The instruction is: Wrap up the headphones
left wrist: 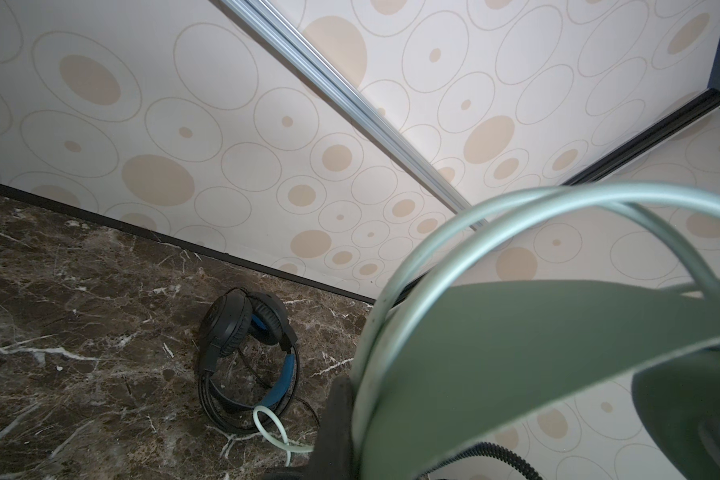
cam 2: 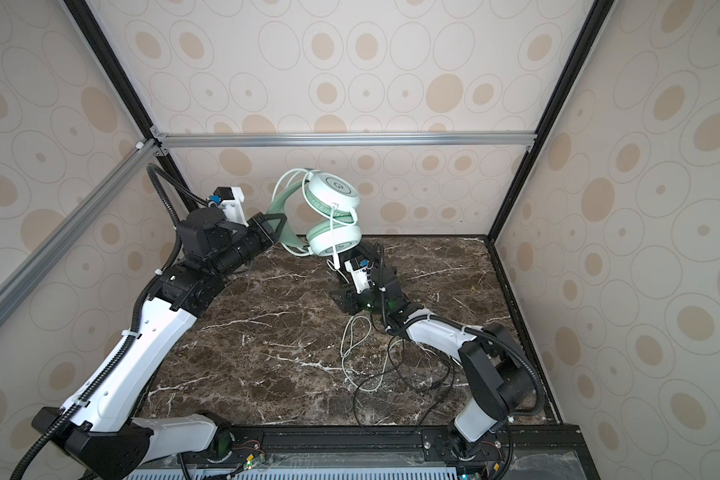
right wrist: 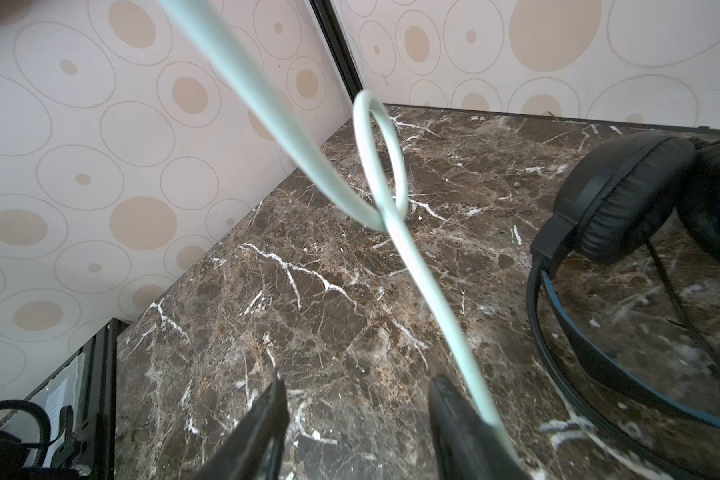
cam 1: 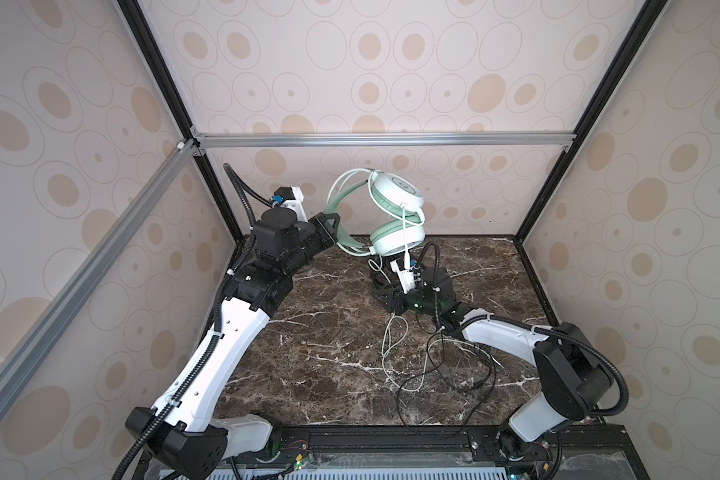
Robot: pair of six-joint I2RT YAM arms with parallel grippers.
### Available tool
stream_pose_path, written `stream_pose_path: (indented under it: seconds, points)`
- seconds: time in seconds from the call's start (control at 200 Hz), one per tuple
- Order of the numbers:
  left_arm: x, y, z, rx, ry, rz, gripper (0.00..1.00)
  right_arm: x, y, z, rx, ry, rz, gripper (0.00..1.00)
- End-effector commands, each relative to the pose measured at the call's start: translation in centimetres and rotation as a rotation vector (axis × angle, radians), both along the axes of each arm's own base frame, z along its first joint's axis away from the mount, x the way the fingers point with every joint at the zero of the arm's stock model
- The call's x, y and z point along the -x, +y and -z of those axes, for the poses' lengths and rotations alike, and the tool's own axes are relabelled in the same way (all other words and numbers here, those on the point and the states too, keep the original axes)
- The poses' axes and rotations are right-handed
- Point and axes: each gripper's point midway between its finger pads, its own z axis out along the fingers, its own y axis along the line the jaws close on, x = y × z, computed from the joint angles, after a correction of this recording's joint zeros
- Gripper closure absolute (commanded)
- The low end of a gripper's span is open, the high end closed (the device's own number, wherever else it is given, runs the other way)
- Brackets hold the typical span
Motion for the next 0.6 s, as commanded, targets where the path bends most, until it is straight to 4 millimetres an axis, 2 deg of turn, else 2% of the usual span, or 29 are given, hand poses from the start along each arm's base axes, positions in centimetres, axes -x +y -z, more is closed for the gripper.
stream_pose_path:
  seconds: [0.0,0.12,0.19,0.29,0.39,0.48,0.595]
  points:
    - [1.3,0.3,-5.0,0.078,-0.121,0.005,1.0,1.7,-0.9,-1.9,0.036,-0.062,-0.02,0.41]
    - [1.3,0.3,-4.9,0.072,-0.118,0.004,1.0,2.4,-1.8,-2.7,0.073,-0.085,-0.011,0.4]
    - [1.2,0.3,-4.8,0.07,-0.117,0.004,1.0,2.1,-2.3,-2.8,0.088,-0.096,0.015,0.31]
    - [1.3,0.3,-5.0,0.07,-0.121,0.007,1.0,1.4,-2.1,-2.6,0.098,-0.097,0.027,0.24]
    - [1.4,0.2,-4.9,0.072,-0.118,0.013,1.0,0.3,-1.4,-2.3,0.088,-0.095,0.038,0.2]
    - [1.5,0.2,-4.9,0.074,-0.115,0.016,1.0,-1.4,-1.7,-2.1,0.067,-0.094,0.107,0.16]
    - [1.6,0.2,-4.9,0.068,-0.114,0.023,1.0,-2.8,-1.7,-2.2,0.031,-0.092,0.142,0.14]
